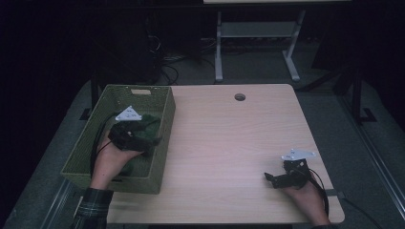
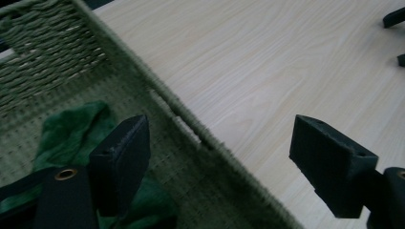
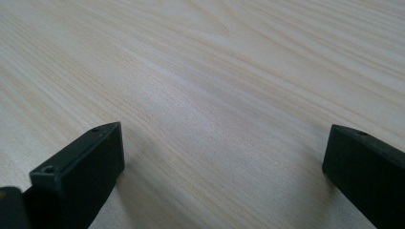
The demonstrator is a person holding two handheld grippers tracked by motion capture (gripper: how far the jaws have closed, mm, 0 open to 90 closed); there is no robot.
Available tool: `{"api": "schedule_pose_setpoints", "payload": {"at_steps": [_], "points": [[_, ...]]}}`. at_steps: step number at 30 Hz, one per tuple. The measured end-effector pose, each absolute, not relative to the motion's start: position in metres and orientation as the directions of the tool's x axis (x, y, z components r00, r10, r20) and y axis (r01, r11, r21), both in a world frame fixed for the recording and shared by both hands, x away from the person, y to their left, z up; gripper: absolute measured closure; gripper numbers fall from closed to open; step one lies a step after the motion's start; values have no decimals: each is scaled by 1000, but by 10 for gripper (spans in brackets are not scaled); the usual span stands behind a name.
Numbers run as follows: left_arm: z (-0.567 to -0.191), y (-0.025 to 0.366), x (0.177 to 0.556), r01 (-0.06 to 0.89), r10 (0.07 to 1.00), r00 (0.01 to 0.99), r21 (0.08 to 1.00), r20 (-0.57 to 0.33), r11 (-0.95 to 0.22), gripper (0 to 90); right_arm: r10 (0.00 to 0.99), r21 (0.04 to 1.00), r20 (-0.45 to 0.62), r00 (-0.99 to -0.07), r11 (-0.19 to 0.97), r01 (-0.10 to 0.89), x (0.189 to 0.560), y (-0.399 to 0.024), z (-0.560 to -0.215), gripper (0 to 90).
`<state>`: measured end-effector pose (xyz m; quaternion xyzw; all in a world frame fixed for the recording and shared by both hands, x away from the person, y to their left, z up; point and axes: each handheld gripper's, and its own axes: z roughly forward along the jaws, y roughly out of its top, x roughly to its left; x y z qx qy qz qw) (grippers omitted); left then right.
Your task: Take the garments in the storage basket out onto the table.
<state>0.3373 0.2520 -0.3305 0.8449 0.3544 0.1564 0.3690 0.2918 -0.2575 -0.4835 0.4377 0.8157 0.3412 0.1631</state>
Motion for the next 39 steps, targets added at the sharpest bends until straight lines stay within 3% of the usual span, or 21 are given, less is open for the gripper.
{"api": "schedule_pose_setpoints", "payload": {"at_steps": [23,39], "points": [[-351,310,347,556,801,594,686,68,-470,401,825,700,32,-564,384,602,292,-258,-484,0],[-371,322,358,599,807,580,613,111,-515,411,825,699,32,-564,384,603,292,-258,-484,0]]}}
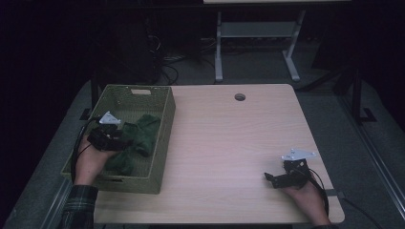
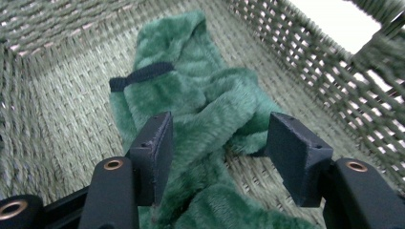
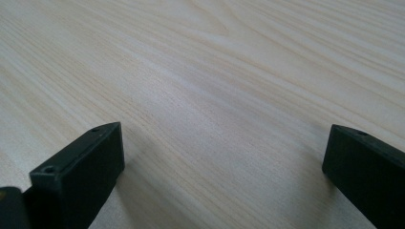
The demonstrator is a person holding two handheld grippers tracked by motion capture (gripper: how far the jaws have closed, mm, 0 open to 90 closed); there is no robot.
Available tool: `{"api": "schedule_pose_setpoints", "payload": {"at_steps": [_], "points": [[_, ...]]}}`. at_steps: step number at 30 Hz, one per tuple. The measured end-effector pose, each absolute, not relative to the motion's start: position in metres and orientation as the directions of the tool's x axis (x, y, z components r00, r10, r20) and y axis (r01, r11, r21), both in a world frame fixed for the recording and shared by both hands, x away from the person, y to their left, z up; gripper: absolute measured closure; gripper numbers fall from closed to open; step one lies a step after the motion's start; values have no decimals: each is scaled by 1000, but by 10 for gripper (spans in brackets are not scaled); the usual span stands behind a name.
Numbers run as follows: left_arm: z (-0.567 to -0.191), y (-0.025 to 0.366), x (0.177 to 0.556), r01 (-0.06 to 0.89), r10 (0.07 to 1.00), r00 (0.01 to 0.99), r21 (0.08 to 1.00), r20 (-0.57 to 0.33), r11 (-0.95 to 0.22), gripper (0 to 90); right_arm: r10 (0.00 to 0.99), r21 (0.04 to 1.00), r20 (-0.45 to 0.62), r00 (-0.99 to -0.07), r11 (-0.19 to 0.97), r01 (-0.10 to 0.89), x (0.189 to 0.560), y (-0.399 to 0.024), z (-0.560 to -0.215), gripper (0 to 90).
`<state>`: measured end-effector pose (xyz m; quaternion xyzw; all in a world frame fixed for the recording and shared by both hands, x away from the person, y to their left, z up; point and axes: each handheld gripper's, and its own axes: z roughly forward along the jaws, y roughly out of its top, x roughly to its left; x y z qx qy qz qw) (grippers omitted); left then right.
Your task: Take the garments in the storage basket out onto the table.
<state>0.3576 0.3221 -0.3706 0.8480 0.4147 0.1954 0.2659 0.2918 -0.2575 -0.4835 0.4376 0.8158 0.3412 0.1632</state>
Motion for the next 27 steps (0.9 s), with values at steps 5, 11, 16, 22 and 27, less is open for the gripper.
{"api": "schedule_pose_setpoints", "payload": {"at_steps": [5,11,16,22,27], "points": [[-376,324,362,614,810,572,589,126,-526,397,826,700,33,-563,384,603,292,-257,-484,0],[-386,325,366,631,806,576,553,135,-543,387,825,700,33,-563,384,603,292,-258,-484,0],[-392,326,369,642,808,574,538,135,-546,381,826,700,33,-563,383,603,292,-257,-484,0],[-400,328,372,665,810,568,500,144,-555,395,826,699,33,-563,384,603,292,-257,-483,0],[-404,328,375,681,812,567,478,138,-556,454,826,700,33,-563,383,603,292,-257,-484,0]]}}
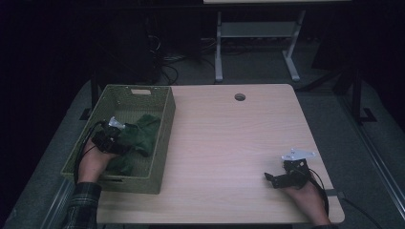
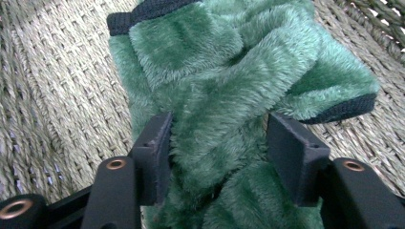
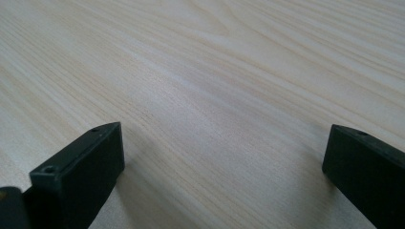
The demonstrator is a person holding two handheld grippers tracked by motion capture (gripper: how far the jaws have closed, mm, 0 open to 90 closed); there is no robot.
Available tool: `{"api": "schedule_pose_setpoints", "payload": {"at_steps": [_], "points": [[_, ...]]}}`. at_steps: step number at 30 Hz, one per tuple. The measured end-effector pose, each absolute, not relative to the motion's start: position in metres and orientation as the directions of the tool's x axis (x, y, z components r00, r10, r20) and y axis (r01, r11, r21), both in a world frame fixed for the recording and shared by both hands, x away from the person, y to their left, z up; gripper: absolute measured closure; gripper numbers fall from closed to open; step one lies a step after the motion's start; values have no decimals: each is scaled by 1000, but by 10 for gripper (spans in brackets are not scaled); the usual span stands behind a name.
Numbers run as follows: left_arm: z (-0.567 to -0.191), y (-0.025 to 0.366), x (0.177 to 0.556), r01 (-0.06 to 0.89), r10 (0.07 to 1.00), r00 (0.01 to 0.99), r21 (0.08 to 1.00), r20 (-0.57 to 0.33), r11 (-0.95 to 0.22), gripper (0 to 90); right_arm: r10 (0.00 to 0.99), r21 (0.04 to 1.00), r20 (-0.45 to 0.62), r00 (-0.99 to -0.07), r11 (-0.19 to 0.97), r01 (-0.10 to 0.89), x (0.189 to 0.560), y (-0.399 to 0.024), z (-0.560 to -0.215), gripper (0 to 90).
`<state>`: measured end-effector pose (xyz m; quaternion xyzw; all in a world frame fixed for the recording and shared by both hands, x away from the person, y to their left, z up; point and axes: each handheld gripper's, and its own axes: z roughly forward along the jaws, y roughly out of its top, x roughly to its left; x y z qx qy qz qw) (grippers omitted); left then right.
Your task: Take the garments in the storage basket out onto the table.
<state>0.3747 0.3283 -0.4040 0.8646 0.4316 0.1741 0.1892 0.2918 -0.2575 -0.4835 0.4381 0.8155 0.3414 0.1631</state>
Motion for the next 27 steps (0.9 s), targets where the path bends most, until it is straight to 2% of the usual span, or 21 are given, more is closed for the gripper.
{"api": "schedule_pose_setpoints", "payload": {"at_steps": [3,6,10,27], "points": [[-405,328,375,694,815,566,461,127,-553,597,826,699,33,-563,383,603,292,-257,-483,0],[-403,328,375,696,817,565,464,117,-548,692,826,699,33,-563,383,603,292,-257,-484,0],[-397,330,373,697,825,557,483,100,-529,759,826,700,33,-563,383,603,292,-257,-484,0],[-363,333,364,672,843,537,594,21,-442,790,826,699,32,-563,384,603,292,-258,-484,0]]}}
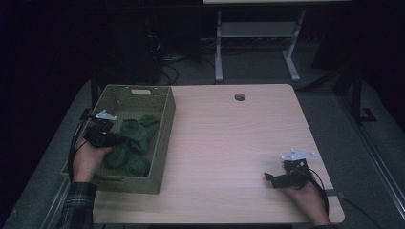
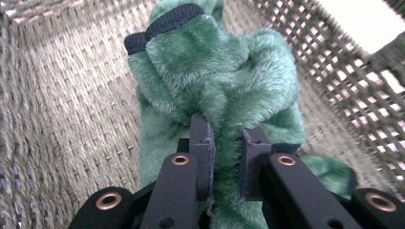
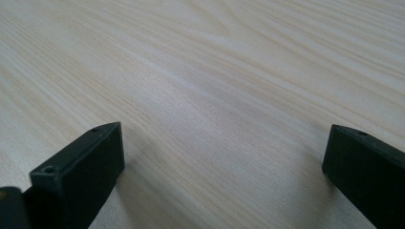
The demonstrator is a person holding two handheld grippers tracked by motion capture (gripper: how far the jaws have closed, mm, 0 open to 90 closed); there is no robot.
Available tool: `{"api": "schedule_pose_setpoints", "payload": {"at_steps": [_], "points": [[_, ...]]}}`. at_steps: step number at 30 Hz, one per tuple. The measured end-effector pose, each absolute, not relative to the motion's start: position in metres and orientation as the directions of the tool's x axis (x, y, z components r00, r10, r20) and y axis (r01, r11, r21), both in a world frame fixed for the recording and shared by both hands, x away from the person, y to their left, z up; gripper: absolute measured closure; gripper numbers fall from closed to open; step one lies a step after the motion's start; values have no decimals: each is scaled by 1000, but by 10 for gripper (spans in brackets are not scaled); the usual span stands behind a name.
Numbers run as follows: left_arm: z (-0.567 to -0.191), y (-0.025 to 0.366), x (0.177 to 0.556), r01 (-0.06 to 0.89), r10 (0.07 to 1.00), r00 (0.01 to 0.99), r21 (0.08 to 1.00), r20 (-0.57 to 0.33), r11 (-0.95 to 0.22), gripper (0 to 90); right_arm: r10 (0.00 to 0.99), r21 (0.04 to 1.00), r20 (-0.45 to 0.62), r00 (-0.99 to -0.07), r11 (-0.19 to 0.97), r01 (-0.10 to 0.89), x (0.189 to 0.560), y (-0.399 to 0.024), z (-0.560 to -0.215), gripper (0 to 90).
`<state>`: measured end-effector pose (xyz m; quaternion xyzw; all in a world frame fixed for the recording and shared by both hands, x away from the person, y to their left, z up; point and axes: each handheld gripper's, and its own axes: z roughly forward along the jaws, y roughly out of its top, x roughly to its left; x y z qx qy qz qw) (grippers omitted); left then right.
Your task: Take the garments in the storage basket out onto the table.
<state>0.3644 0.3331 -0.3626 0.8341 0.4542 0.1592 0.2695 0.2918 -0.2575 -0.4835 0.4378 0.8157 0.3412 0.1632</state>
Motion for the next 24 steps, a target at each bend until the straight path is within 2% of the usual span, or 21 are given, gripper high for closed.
{"api": "schedule_pose_setpoints", "payload": {"at_steps": [13,24], "points": [[-327,334,356,636,843,534,688,-65,-350,797,826,699,33,-563,384,603,292,-258,-483,0],[-294,332,349,580,833,550,747,-64,-325,801,825,699,33,-563,384,603,292,-258,-483,0]]}}
